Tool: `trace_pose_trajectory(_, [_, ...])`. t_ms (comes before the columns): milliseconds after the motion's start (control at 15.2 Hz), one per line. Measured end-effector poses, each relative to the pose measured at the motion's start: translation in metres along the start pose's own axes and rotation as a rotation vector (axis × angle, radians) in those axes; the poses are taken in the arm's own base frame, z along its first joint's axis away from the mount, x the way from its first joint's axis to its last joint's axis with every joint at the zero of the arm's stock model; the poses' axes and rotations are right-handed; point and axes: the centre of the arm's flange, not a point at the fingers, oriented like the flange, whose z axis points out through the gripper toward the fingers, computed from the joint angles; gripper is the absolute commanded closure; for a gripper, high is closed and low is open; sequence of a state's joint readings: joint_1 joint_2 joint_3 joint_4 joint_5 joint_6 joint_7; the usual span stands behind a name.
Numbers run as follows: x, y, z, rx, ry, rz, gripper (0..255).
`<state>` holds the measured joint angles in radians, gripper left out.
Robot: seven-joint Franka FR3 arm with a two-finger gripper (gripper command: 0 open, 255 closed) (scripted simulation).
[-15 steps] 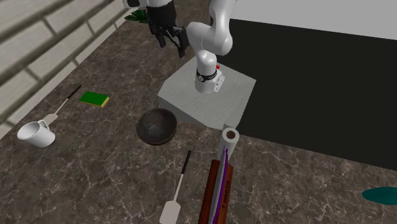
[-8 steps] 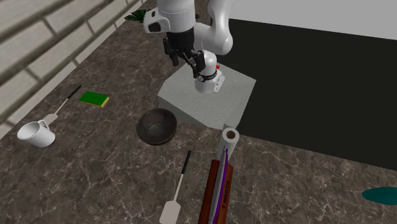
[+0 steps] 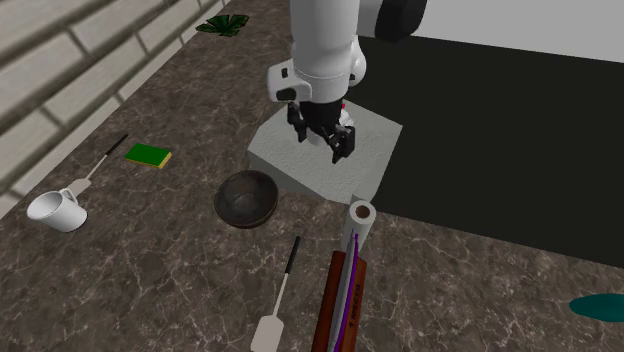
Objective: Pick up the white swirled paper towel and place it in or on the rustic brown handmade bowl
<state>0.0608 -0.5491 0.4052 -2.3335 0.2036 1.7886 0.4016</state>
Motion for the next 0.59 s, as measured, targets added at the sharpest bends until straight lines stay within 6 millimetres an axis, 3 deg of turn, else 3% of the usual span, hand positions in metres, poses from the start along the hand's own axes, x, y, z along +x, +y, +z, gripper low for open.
trace_pose_trajectory(594, [0.020, -0.110, 0.050, -0.027, 0.055, -0.009, 0])
